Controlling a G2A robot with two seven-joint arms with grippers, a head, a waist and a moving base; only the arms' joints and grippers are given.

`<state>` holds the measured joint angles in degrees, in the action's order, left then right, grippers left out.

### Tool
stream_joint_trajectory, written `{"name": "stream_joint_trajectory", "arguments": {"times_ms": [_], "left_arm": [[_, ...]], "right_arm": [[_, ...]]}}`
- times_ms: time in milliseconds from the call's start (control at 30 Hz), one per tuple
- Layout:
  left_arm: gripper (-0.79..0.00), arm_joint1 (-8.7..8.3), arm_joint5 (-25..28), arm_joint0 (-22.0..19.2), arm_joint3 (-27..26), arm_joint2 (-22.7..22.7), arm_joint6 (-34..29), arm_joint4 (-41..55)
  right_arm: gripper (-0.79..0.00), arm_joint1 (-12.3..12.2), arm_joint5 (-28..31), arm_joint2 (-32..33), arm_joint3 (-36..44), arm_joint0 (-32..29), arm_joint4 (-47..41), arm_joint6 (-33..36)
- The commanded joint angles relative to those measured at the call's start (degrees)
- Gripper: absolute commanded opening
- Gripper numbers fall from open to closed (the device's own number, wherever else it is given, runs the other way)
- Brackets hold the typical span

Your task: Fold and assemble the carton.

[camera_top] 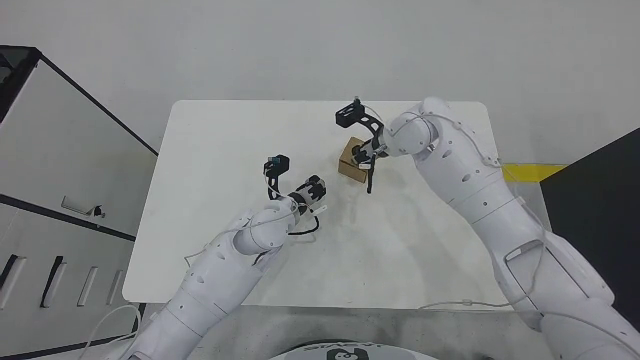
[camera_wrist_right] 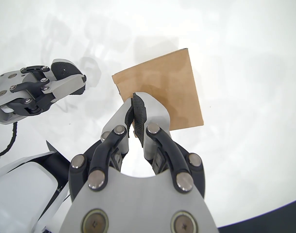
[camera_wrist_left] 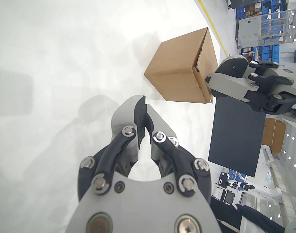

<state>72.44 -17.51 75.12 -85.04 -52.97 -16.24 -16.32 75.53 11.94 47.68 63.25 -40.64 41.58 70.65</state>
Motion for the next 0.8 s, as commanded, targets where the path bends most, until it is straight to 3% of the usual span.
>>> {"name": "stream_joint_trajectory", "arguments": {"times_ms": [0, 767], "left_arm": [[-0.785, 0.00, 0.0, 0.0, 0.0, 0.0, 0.0, 0.0], [-0.785, 0.00, 0.0, 0.0, 0.0, 0.0, 0.0, 0.0]], "right_arm": [[-0.785, 0.0, 0.0, 0.0, 0.0, 0.1, -0.2, 0.1], [-0.785, 0.0, -0.8, 0.9, -0.4, -0.8, -3.5, -4.6]]}}
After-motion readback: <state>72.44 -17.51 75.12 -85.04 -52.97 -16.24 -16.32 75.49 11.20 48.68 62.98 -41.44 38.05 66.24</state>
